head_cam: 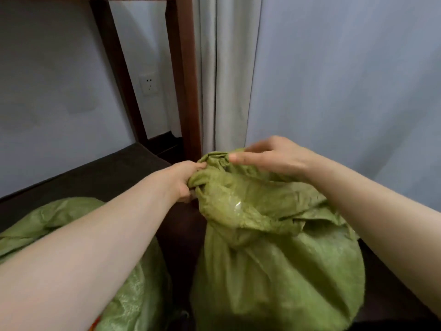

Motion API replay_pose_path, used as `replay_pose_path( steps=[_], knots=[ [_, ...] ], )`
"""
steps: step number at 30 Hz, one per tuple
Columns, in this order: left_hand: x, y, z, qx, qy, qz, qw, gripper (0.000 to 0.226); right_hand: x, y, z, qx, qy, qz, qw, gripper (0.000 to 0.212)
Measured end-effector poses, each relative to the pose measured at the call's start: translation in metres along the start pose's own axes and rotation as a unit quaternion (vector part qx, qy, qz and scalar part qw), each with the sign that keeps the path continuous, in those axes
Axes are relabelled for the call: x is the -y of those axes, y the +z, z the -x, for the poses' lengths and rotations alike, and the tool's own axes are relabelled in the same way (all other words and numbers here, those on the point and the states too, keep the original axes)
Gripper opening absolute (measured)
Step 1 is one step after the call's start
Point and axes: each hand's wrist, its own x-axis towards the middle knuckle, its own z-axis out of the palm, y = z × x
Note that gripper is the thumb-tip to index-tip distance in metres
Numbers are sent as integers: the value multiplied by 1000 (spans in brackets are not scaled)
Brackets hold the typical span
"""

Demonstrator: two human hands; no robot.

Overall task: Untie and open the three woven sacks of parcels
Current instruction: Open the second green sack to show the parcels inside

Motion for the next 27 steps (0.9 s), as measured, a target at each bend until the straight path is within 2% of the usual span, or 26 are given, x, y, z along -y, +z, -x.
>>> replay_pose_path(
  steps=[1,2,3,4,6,7,9,10,11,12,14,15,16,17,18,19,20,21,22,23,24,25,26,27],
  knots=[
    [2,4,-1,-12,-9,44,999,26,14,3,12,87,-1,18,996,91],
    [4,7,-2,-26,-18,87,996,26,19,10,20,133,-13,92,987,88],
    [5,9,-2,-38,-30,133,990,27,20,17,26,129,-35,178,975,77],
    [6,10,-1,-53,-41,174,983,27,16,24,29,95,-62,250,962,62],
    [6,8,-1,-79,-39,252,964,29,6,41,35,-43,-142,326,934,31],
    [5,7,-1,-99,-27,286,953,30,-2,50,37,-129,-192,357,905,29],
    [3,7,0,-135,-10,361,923,28,-15,62,45,-230,-254,344,874,25],
    [1,7,0,-153,-3,387,909,22,-24,68,46,-252,-272,334,867,17],
    [0,4,-1,-167,5,399,902,16,-33,75,48,-241,-282,317,873,8],
    [0,2,4,-178,9,397,900,18,-41,83,52,-206,-265,292,896,10],
    [3,-5,6,-211,21,358,910,19,-47,80,62,-127,-190,158,960,43],
    [4,-7,3,-228,22,344,911,15,-48,73,66,-121,-156,74,978,56],
    [7,-10,3,-220,14,334,916,16,-51,65,68,-166,-142,28,975,60],
    [8,-15,1,-216,31,295,930,20,-56,55,66,-246,-121,71,959,58],
    [7,-14,5,-206,43,266,941,24,-62,45,62,-281,-75,167,942,54],
    [7,-16,0,-219,52,198,954,30,-67,37,58,-249,7,243,938,56],
    [9,-18,-6,-262,74,86,958,41,-72,33,55,-184,101,278,937,66],
    [13,-19,-8,-336,120,-46,933,50,-76,32,53,-111,175,267,941,77],
    [15,-15,-5,-410,204,-181,870,53,-80,35,50,-61,218,228,947,86],
    [18,-7,2,-420,319,-285,800,52,-81,38,47,-24,241,177,954,94],
    [20,4,13,-344,410,-351,768,49,-81,40,44,-4,252,135,958,100],
    [23,17,22,-216,448,-371,784,46,-79,41,40,3,257,106,961,103],
    [28,32,35,-66,420,-402,811,45,-75,42,36,3,259,91,962,104],
    [34,43,41,56,337,-476,810,53,-70,41,32,7,265,90,960,104]
  ],
)
